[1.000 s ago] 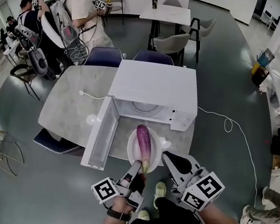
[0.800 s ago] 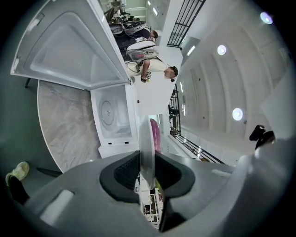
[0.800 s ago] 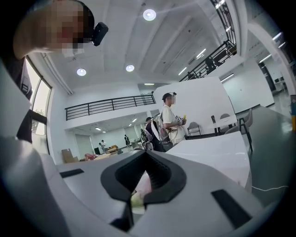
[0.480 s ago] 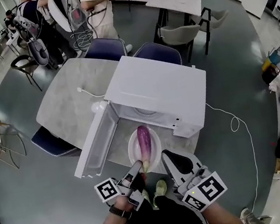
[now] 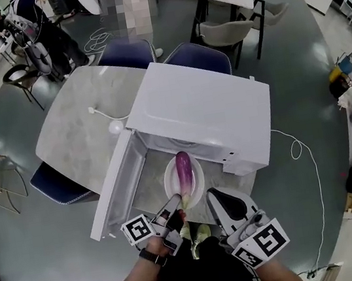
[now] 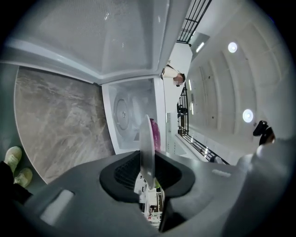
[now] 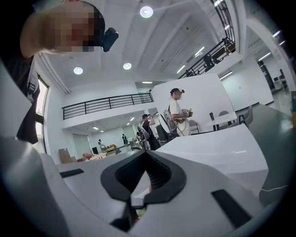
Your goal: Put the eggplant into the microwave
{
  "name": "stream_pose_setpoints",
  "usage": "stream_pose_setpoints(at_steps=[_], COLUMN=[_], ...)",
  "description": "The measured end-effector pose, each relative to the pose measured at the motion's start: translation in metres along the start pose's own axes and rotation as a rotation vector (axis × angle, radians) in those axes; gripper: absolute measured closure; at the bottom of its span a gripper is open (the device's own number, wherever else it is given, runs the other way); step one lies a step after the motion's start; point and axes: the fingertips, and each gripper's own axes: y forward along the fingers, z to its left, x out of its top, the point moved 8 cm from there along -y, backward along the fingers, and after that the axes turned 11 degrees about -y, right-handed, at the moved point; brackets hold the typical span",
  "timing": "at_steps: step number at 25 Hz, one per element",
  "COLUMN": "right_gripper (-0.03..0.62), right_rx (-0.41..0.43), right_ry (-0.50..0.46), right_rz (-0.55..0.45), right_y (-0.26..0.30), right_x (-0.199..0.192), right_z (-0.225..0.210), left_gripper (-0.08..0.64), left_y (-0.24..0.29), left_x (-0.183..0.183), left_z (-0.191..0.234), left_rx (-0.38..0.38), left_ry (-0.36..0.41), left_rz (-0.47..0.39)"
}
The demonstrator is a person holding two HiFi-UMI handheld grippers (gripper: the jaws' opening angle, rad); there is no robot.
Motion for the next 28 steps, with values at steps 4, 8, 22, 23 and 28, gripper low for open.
stream_pose_setpoints(at_steps=[4, 8, 22, 23, 28], right_gripper=[0.591, 0.591, 0.591, 0.591, 0.591], right_rx=[-0.011, -0.015, -0.037, -0.036, -0.033], right_ry=[0.003, 0.003, -0.003, -0.004, -0.003], right_rz=[-0.005, -0.006, 0.006, 0.007, 0.012], right_y=[0.015, 0.026, 0.048, 0.049, 0.052], right_x=[-0.023, -0.041, -0.075, -0.076, -0.079], right_z=[-0.006, -0.010, -0.026, -0.025, -0.026], left_gripper=[0.479, 0.479, 0.479, 0.479, 0.477], left_y=[0.023, 0.049, 0.092, 0.094, 0.101], left_x=[0.020, 0.036, 0.069, 0.069, 0.075], left_z=[0.023, 0.042, 0.081, 0.083, 0.089], left_rx=[-0.009, -0.026, -0.019, -0.023, -0.016], left_ry=[0.020, 0.014, -0.023, -0.032, -0.047], left_rz=[0.006, 0.003, -0.035, -0.038, -0.042])
